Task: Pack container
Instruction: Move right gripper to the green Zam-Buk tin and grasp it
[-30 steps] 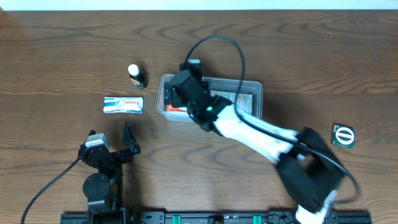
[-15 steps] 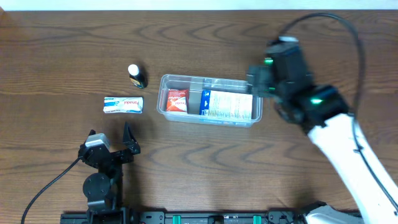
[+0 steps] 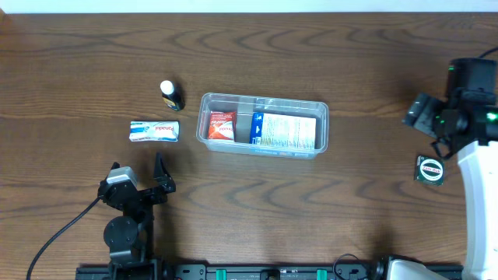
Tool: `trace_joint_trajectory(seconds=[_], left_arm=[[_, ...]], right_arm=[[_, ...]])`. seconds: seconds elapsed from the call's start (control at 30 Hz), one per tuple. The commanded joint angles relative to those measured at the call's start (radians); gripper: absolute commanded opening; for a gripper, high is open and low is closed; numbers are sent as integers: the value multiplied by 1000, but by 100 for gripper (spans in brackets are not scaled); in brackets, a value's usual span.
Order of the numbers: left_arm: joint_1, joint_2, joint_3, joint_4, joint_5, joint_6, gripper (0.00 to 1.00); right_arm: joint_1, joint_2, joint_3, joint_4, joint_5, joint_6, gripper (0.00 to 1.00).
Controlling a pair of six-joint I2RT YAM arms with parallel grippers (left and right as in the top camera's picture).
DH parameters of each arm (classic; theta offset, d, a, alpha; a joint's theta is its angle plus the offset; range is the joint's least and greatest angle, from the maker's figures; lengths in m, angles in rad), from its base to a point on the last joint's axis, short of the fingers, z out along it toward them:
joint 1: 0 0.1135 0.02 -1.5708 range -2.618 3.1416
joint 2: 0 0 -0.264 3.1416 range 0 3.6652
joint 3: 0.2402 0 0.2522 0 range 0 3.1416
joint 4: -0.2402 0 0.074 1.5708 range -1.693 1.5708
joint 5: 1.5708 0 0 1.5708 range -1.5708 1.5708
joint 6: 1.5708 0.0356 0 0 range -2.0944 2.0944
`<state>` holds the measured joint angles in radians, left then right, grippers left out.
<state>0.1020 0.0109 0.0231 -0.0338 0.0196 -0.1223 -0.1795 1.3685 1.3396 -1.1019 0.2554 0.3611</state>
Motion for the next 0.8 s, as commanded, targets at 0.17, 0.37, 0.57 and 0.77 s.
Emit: trace_joint_trajectory(seconds=[0.17,0.37,0.57,0.77], left_arm=[[4,-7,-19,-36,-13,17,98],[4,-7,-19,-37,-13,17,98],[4,-7,-19,-37,-12,17,98],[4,-7,-19,-37,-12,17,98]], right_arm=[[-145,157,-16,63,5,-197,97],[-167,312,-16,25,-21,-207,99],[-167,414,-16,-7,-107,-254,99],[-200,489,-16,-9,-180,-255,99]])
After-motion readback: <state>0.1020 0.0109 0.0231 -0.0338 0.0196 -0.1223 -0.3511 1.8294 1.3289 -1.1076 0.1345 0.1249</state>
